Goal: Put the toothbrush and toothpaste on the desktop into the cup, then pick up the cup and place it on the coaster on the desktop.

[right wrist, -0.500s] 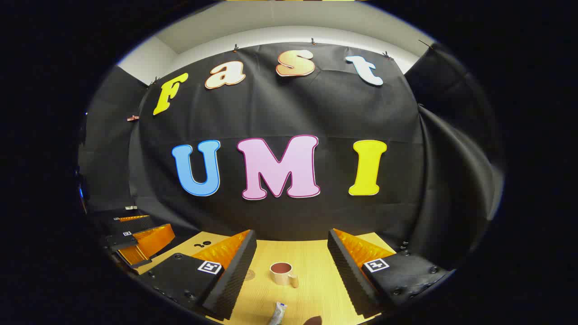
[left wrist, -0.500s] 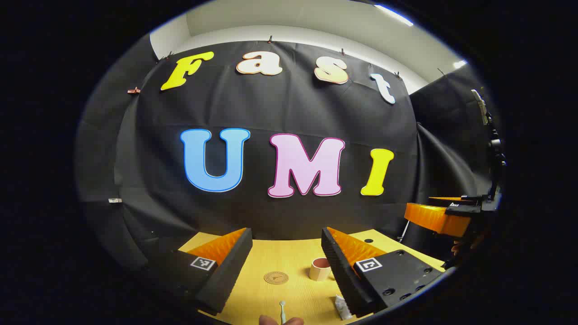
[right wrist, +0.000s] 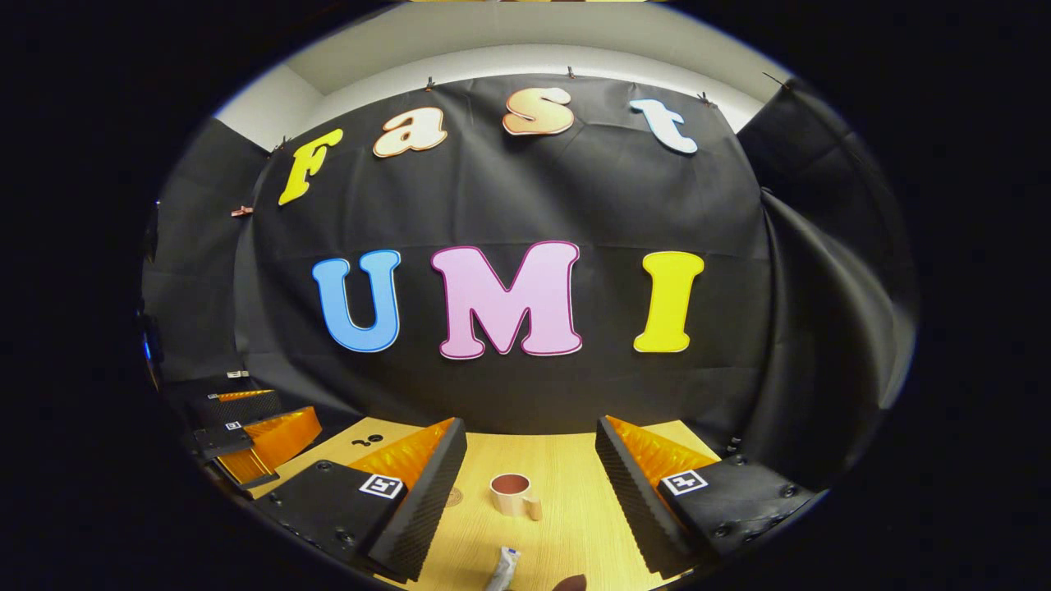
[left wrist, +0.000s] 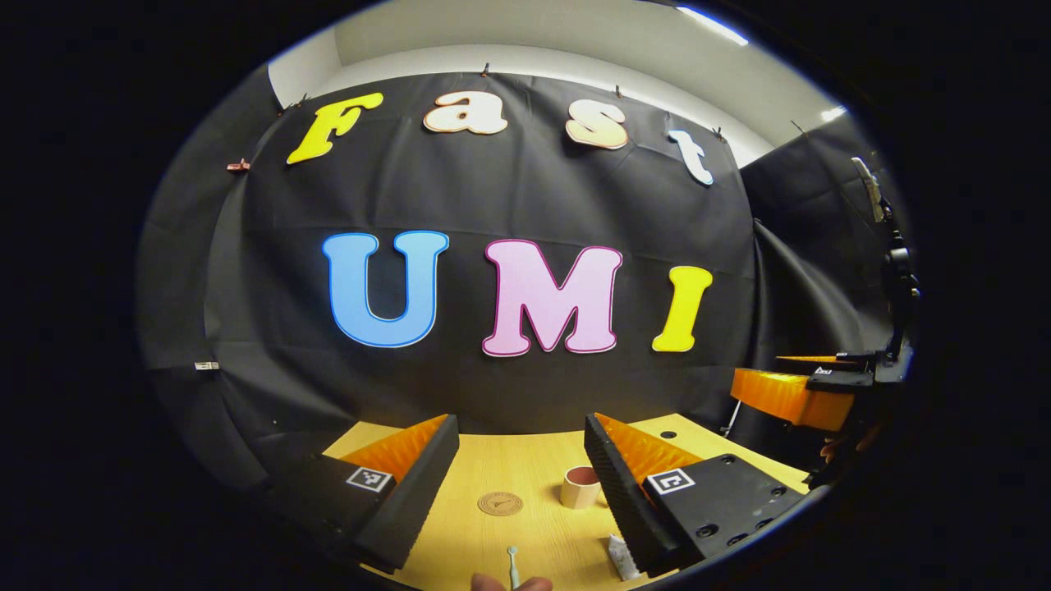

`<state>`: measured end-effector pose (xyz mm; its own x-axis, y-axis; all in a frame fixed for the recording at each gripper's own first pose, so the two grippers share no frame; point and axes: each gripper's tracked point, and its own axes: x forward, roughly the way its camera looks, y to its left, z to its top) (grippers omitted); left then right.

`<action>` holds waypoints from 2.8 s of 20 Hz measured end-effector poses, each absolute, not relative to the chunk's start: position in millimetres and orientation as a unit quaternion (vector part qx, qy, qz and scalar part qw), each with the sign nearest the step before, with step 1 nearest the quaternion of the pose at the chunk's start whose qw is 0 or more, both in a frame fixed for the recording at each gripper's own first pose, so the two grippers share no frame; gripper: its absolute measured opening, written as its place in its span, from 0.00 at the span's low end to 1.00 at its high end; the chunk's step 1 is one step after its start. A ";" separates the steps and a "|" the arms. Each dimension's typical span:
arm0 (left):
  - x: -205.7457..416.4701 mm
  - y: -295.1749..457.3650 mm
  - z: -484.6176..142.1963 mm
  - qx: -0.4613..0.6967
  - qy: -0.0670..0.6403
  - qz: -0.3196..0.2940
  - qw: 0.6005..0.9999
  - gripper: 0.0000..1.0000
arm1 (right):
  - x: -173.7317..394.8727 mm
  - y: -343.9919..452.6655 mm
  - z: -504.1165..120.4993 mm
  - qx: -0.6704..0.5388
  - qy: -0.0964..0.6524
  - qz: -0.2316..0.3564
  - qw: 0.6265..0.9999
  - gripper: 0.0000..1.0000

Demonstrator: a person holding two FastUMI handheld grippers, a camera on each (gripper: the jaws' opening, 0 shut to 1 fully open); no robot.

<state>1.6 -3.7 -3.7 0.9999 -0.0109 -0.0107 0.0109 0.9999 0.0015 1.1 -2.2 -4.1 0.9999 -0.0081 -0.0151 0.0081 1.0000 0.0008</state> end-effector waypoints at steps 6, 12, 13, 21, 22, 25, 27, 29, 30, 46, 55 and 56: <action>2.7 0.3 -6.2 0.002 0.008 -0.002 1.000 0.97 | 3.0 -1.4 -7.1 -0.002 0.011 -0.004 1.000 0.97; -0.3 4.3 -60.4 0.016 0.066 0.000 0.998 0.97 | -0.4 -3.5 -63.3 -0.008 0.089 -0.013 0.996 0.97; -2.0 5.6 -72.2 0.021 0.079 -0.001 0.997 0.97 | -1.5 -1.1 -76.7 -0.004 0.108 -0.009 0.994 0.97; -23.2 17.4 -163.2 0.051 0.165 0.002 0.985 0.97 | 6.2 15.4 -222.6 0.043 0.296 0.011 0.954 0.97; -25.4 17.9 -172.1 0.048 0.173 0.004 0.984 0.96 | 6.9 16.3 -237.3 0.049 0.319 0.012 0.947 0.97; -30.3 24.4 -193.9 0.041 0.198 0.015 0.979 0.97 | 9.5 18.9 -285.2 0.049 0.379 0.013 0.924 0.97; -31.8 29.9 -204.7 0.039 0.210 0.023 0.977 0.97 | 10.1 19.4 -311.9 0.045 0.410 0.013 0.911 0.98; -32.8 35.9 -214.2 0.040 0.220 0.031 0.974 0.97 | 10.1 20.5 -339.1 0.051 0.444 0.013 0.895 0.98; -32.7 39.0 -219.5 0.040 0.224 0.035 0.973 0.97 | 9.1 21.1 -351.5 0.056 0.459 0.013 0.886 0.98; -21.0 62.1 -247.8 0.018 0.256 0.067 0.964 0.97 | 9.0 35.6 -423.4 0.081 0.570 0.015 0.818 0.42; -13.1 49.3 -267.5 -0.002 0.297 0.050 0.954 0.97 | 10.1 39.1 -403.8 0.095 0.535 0.043 0.838 0.15; -7.7 45.4 -274.8 -0.006 0.306 0.047 0.951 0.97 | 10.9 39.3 -397.8 0.103 0.527 0.045 0.843 0.15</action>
